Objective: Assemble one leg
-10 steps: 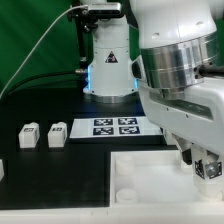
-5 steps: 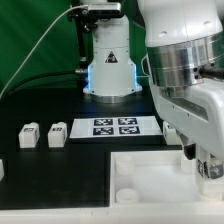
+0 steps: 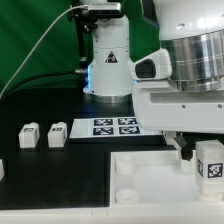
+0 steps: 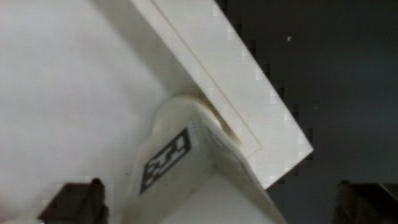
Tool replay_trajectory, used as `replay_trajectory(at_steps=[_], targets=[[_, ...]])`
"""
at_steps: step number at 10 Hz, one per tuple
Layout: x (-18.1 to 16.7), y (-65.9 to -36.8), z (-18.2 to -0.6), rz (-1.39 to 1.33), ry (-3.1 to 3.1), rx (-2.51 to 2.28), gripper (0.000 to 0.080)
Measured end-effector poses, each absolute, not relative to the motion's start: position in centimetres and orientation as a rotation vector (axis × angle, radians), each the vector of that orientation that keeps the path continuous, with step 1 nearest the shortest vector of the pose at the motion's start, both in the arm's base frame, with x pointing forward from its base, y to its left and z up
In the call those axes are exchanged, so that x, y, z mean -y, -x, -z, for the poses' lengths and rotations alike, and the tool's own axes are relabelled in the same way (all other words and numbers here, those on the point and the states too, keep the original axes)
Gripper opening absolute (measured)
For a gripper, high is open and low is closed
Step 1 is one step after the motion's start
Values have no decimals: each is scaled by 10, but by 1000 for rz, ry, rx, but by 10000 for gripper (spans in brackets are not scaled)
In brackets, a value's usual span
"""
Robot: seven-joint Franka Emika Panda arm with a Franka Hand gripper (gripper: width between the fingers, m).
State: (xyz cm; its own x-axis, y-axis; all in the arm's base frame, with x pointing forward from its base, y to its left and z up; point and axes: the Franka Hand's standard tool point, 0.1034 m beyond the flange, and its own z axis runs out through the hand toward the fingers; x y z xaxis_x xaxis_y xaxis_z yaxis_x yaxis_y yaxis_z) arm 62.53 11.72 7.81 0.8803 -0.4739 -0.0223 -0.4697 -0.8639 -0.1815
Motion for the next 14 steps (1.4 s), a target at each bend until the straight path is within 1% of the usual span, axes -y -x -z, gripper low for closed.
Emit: replay_trajectory(at_steps=[2,3,4,5,6,7,8,10,12,14], targets=[[-116,-630,-77,84,3021,-101,649],[-116,-634,-77,101,3025,14,649],[-118,-633,-76,92,3018,-71,601],[-117,-632,-76,90,3017,-86,601],[-118,-632,-76,86,3013,-144,422],[-118,-632,-76,76,2998,-286,422],[-115,-632,-76,63,2971,-471,304],[-112,-633,-75,40,2896,-757,304],[-108,-633,-74,-3,2716,-1241,304],[-107,-631,-73,-62,2390,-1778,304]])
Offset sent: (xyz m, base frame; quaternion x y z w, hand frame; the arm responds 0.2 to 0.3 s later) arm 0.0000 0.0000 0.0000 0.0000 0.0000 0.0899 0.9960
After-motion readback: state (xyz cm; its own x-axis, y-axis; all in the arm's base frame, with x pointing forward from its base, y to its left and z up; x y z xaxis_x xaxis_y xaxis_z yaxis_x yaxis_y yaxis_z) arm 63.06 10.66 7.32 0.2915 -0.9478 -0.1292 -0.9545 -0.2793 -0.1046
